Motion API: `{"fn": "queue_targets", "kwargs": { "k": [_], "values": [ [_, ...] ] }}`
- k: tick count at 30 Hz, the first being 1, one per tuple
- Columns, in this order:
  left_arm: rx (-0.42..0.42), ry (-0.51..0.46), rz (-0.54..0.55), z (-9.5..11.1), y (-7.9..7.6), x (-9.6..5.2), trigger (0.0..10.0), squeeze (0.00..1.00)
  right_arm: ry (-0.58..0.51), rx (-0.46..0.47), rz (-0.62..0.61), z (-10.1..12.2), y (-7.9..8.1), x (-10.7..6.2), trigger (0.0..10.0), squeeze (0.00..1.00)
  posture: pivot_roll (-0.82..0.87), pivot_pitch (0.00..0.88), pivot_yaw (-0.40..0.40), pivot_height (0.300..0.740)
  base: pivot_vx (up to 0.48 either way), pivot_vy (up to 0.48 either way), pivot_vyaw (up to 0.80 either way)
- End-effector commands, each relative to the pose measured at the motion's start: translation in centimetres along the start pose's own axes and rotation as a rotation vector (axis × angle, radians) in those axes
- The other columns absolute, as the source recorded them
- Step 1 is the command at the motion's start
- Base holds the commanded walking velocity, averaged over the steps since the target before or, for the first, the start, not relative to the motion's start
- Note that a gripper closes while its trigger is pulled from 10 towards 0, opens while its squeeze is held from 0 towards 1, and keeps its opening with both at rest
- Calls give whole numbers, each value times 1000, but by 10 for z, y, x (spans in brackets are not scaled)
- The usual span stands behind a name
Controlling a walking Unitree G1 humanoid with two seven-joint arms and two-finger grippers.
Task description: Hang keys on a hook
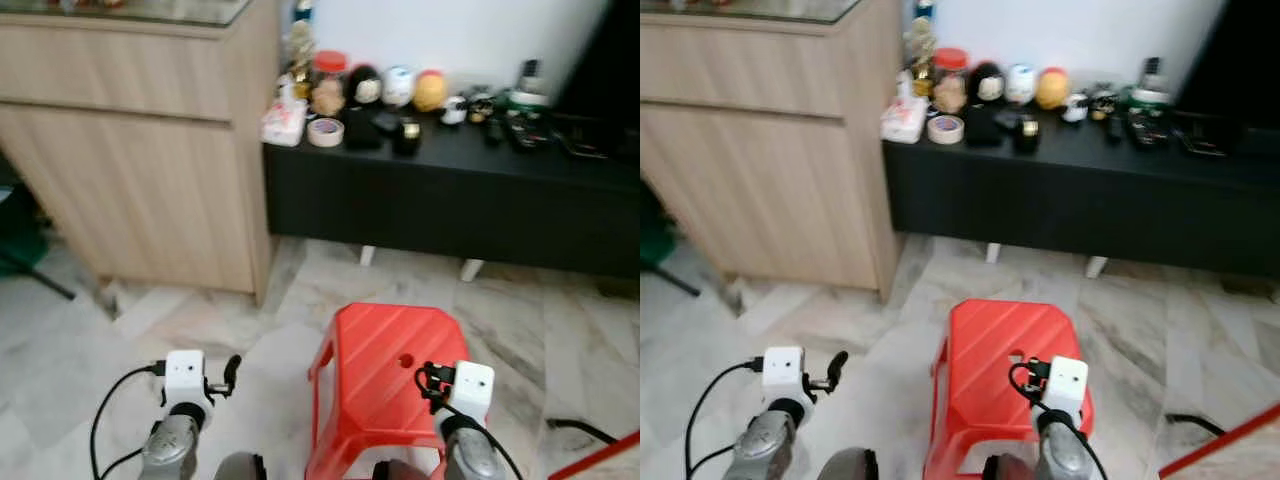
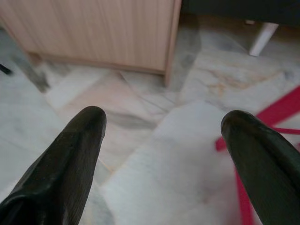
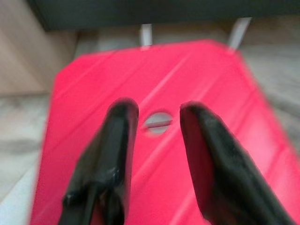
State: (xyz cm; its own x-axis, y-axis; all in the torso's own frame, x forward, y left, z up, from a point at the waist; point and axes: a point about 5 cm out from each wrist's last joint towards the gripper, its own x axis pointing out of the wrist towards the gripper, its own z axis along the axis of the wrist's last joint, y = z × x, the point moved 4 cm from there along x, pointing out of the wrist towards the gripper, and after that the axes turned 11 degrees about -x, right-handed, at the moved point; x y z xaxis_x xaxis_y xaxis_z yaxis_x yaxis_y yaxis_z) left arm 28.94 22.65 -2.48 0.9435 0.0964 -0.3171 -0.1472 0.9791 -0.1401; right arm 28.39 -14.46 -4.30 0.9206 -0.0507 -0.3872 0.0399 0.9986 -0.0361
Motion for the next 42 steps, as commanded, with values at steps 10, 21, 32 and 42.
{"fn": "queue_targets", "kwargs": {
  "k": [10, 21, 32, 42],
  "values": [
    [-8, 24, -8, -8, -6, -2, 10000, 0, 85, 12, -89, -20, -24, -6, 10000, 0, 88, 41, -53, 600, 0, 0, 0],
    [-8, 27, -13, -8, -6, -2, 10000, 0, 143, 116, -124, -22, -28, -2, 10000, 0, 88, 41, -50, 596, 0, 0, 0],
    [-6, 29, -14, -9, -6, -3, 10000, 0, 133, 300, -142, -5, -29, 12, 10000, 1000, 94, 45, -45, 596, 0, 0, 0],
    [1, -1, -23, -4, -5, -3, 10000, 0, 167, 257, -129, 5, -24, 22, 10000, 0, 110, 67, -45, 596, 0, 0, 0]
  ]
}}
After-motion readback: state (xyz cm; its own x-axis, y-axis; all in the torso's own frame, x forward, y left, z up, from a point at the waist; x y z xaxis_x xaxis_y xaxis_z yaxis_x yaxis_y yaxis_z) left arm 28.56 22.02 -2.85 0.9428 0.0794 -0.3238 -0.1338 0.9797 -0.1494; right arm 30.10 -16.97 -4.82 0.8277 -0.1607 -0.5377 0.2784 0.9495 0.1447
